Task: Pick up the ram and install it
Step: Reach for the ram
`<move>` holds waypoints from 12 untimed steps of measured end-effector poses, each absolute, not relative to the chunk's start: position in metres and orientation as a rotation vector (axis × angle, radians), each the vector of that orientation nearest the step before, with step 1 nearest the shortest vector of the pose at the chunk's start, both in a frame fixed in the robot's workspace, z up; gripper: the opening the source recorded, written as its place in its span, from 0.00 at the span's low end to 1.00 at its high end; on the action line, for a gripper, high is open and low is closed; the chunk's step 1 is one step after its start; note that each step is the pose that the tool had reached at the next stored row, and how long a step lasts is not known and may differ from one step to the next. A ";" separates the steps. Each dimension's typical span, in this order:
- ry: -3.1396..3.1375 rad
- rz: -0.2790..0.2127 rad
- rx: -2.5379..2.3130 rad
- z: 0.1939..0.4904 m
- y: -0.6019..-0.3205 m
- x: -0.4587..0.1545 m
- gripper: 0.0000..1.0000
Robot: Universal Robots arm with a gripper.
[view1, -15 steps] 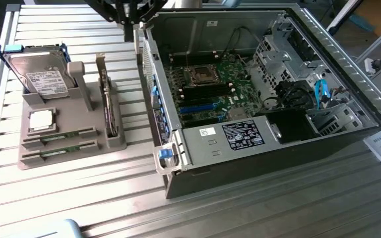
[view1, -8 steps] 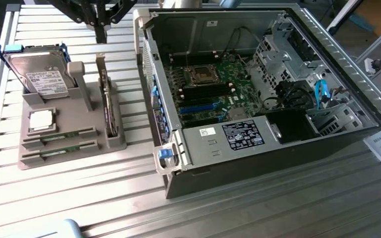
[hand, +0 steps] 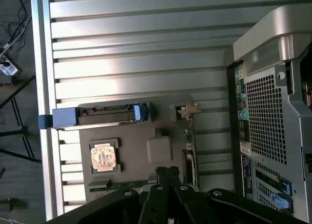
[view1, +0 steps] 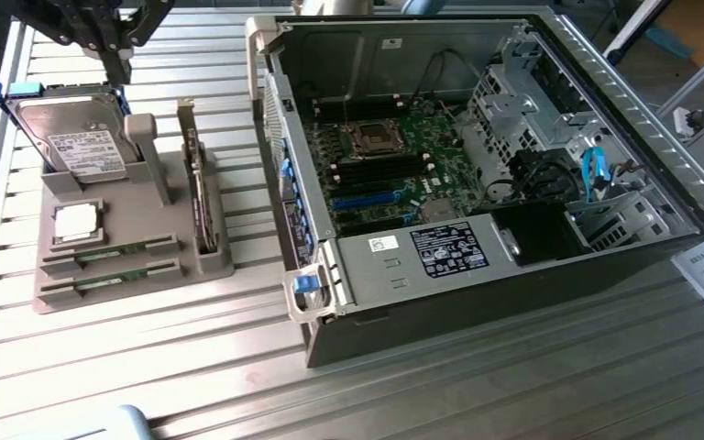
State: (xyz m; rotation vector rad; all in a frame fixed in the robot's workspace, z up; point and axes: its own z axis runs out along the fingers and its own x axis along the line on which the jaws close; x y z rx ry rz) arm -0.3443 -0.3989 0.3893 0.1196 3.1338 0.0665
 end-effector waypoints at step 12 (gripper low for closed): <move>3.134 0.067 0.119 0.389 -0.400 -0.358 0.11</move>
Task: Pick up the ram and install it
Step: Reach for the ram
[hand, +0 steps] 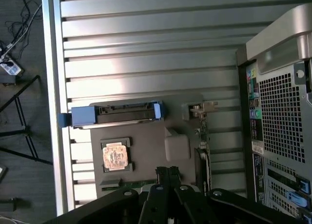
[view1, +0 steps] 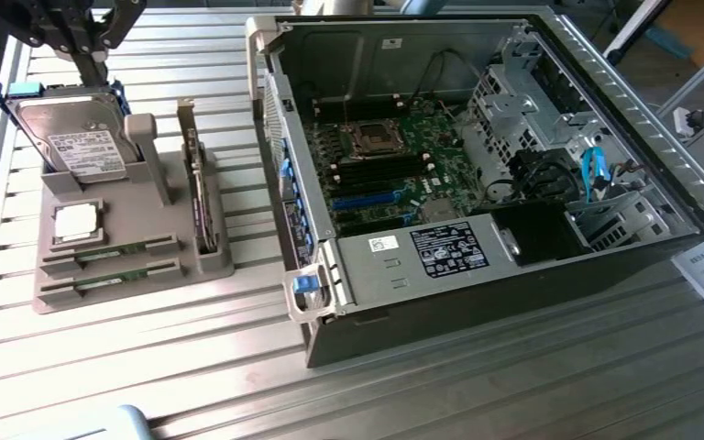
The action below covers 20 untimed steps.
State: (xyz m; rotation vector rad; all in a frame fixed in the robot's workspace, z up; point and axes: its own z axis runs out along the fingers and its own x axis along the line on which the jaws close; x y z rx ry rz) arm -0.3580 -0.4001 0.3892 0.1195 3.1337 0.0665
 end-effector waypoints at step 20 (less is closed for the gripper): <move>3.134 0.066 0.119 0.389 -0.454 -0.358 0.11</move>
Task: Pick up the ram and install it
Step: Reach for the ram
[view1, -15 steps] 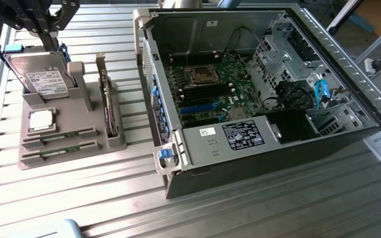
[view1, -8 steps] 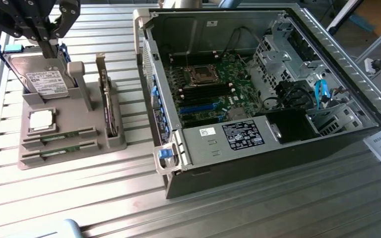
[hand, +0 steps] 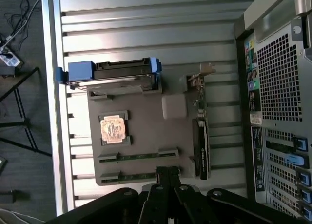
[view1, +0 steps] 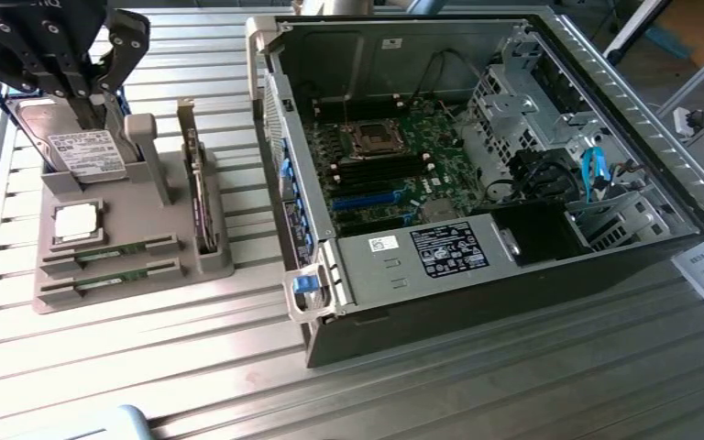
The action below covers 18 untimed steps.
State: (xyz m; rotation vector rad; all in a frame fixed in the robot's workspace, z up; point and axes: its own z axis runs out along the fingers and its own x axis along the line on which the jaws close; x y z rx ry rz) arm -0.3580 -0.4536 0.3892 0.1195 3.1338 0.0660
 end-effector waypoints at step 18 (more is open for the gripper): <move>3.134 0.057 0.119 0.389 -0.498 -0.358 0.11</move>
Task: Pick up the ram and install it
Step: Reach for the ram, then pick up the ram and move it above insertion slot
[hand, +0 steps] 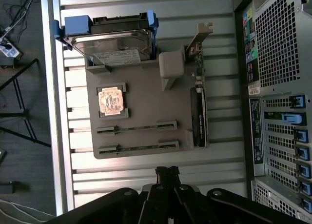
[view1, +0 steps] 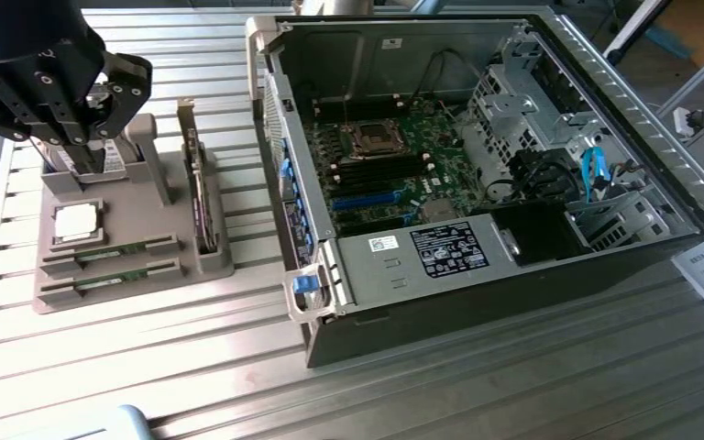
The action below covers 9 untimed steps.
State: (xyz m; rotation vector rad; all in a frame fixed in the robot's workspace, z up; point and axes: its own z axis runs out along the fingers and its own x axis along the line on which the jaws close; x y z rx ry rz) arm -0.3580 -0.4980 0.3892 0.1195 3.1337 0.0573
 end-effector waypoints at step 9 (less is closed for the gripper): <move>3.134 0.057 0.119 0.389 -0.498 -0.358 0.11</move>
